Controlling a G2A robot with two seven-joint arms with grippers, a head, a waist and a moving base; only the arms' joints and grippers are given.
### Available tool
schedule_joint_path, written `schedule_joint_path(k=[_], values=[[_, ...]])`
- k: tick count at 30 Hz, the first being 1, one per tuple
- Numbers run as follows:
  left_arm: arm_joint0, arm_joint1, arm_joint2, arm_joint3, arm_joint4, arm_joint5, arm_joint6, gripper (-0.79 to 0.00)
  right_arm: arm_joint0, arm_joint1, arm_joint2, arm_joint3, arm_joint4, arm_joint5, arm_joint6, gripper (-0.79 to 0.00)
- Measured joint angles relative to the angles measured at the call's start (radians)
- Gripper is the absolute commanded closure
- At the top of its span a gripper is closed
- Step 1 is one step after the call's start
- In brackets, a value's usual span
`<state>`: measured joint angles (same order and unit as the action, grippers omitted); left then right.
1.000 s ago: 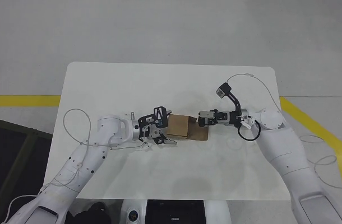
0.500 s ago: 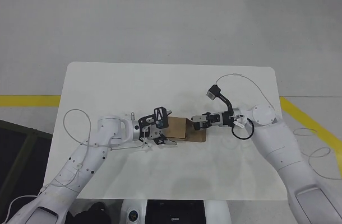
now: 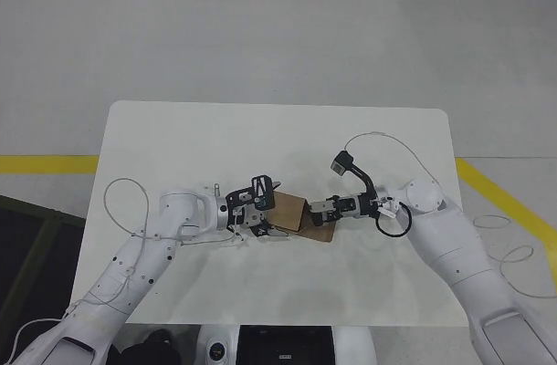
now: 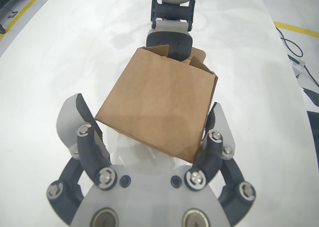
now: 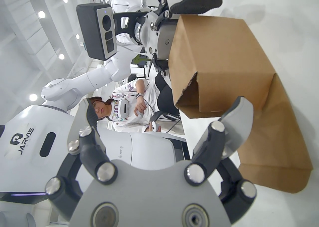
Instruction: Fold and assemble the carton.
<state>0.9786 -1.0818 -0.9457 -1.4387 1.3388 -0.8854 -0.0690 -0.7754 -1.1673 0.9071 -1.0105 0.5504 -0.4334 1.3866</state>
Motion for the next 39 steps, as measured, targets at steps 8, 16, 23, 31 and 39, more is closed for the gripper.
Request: schedule_joint_path(k=[8,16,23,31,39], values=[[0.001,-0.001,0.000,-0.003,0.000,-0.003,-0.006,-0.785,0.011,-0.021,-0.030,0.046,0.036,-0.010,-0.012,-0.785],[0.004,0.000,-0.002,-0.010,-0.002,-0.004,-0.016,-0.785,0.026,-0.043,-0.050,0.084,0.064,-0.025,-0.026,-0.785],[0.008,0.001,-0.008,-0.016,-0.007,-0.006,-0.032,-0.785,0.059,-0.069,-0.072,0.165,0.097,-0.045,-0.045,-0.785],[0.013,0.004,-0.017,-0.027,-0.014,-0.011,-0.054,-0.785,0.115,-0.095,-0.099,0.253,0.110,-0.060,-0.060,-0.785],[0.021,0.007,-0.030,-0.039,-0.017,-0.004,-0.060,-0.785,0.105,-0.062,-0.067,0.199,0.064,-0.043,-0.042,-0.785]])
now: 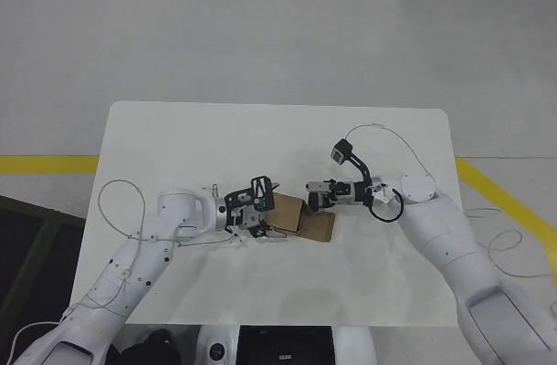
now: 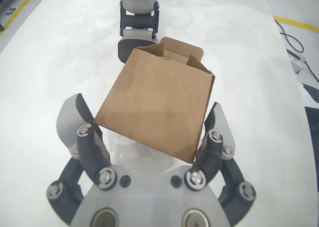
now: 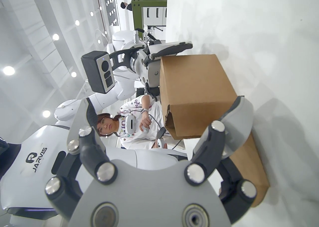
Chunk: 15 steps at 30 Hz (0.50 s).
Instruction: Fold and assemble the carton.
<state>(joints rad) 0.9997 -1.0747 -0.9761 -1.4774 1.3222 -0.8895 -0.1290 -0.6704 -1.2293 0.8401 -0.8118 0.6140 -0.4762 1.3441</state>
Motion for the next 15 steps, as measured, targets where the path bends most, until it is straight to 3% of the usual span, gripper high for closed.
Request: schedule_joint_path(k=[8,15], values=[[0.013,0.005,-0.020,0.000,-0.014,-0.001,0.000,-0.785,-0.147,0.094,0.156,-0.265,-0.033,0.012,0.012,-0.785],[0.017,0.008,-0.033,0.000,-0.019,-0.005,0.010,-0.785,-0.288,0.136,0.269,-0.415,-0.076,0.045,-0.059,-0.785]])
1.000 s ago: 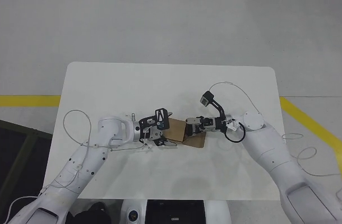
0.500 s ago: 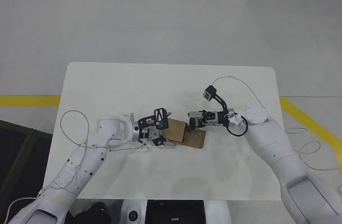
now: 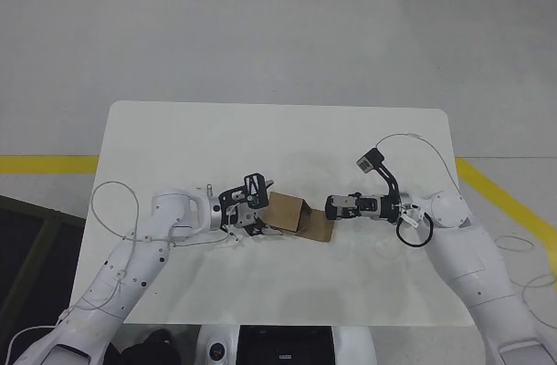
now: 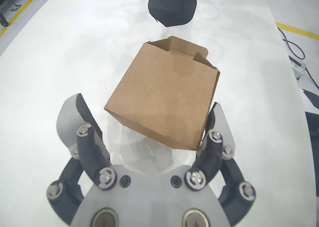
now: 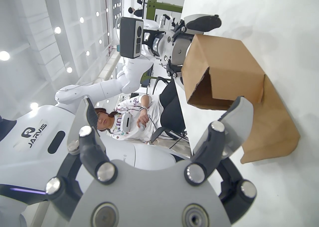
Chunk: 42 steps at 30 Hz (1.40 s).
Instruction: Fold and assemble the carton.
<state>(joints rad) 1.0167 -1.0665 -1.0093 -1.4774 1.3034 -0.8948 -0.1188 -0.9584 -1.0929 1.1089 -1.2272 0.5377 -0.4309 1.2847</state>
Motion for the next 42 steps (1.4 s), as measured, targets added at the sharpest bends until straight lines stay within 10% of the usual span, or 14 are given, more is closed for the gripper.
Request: schedule_joint_path(k=[42], values=[[0.004,-0.003,0.016,-0.011,0.018,0.021,-0.008,-0.785,0.073,-0.096,-0.184,0.218,0.200,-0.054,0.024,-0.785]])
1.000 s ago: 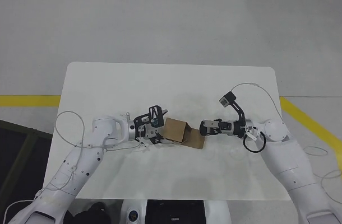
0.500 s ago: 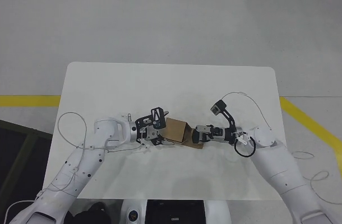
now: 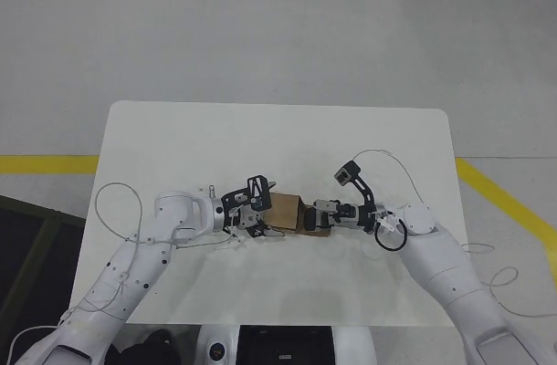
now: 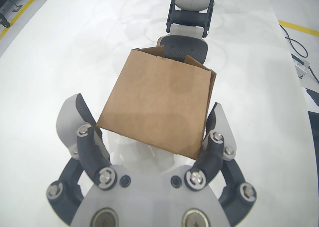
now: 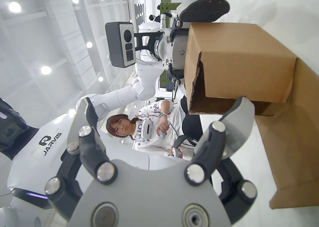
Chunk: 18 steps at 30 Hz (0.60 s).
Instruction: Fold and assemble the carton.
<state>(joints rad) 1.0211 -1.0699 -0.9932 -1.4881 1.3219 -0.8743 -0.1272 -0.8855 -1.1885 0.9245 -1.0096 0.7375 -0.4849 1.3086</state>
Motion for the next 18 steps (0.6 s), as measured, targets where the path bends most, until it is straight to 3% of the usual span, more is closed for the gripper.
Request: schedule_joint_path(k=[18], values=[[0.005,0.003,-0.008,-0.005,-0.010,-0.009,-0.030,-0.785,0.147,-0.069,-0.096,0.139,0.030,0.060,0.087,-0.785]])
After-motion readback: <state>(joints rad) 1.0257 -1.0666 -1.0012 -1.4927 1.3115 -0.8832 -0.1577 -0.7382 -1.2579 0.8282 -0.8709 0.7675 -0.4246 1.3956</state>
